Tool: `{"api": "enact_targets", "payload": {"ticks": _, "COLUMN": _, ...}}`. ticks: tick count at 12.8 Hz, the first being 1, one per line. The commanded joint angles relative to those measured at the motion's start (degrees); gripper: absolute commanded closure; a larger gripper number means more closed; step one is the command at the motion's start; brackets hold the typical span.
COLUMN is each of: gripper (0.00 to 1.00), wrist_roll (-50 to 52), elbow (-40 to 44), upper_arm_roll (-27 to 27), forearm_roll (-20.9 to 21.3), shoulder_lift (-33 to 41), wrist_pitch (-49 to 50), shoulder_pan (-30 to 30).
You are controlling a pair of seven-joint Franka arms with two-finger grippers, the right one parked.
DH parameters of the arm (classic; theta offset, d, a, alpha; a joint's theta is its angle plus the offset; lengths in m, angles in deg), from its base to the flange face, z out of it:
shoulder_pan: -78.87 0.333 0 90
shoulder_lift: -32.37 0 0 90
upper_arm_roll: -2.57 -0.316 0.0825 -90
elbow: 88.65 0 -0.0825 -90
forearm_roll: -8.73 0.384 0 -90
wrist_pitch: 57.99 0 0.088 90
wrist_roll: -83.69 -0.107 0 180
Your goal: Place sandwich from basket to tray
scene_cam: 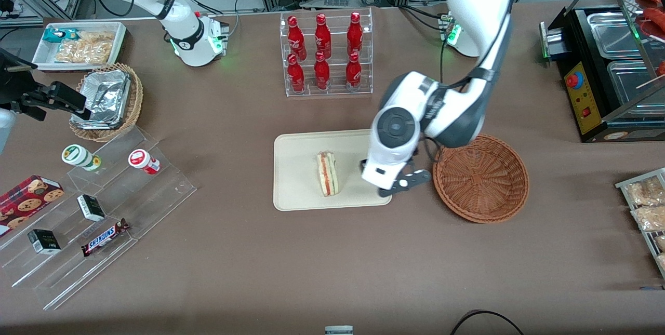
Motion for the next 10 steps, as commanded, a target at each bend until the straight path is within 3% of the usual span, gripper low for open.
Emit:
{"api": "enact_targets", "payload": {"ticks": 1, "gripper": 0.00, "wrist_roll": -7.4, "elbow": -10.1, "upper_arm_roll": 0.2, "forearm_roll": 0.5, "shoulder_lift": 9.3, "wrist_pitch": -0.1, "shoulder_pan": 3.7}}
{"api": "enact_targets", "payload": {"ticks": 5, "gripper": 0.00, "wrist_roll": -20.2, "elbow": -17.1, "upper_arm_roll": 0.2, "forearm_roll": 0.5, "shoulder_lift": 17.3, "wrist_pitch": 0.6, "shoulder_pan": 9.9}}
{"api": "enact_targets", "payload": {"ticks": 10, "gripper": 0.00, "wrist_roll": -31.7, "elbow": -19.5, "upper_arm_roll": 0.4, "forearm_roll": 1.4, "shoulder_lift": 25.2, "wrist_pitch": 7.1, "shoulder_pan": 16.0}}
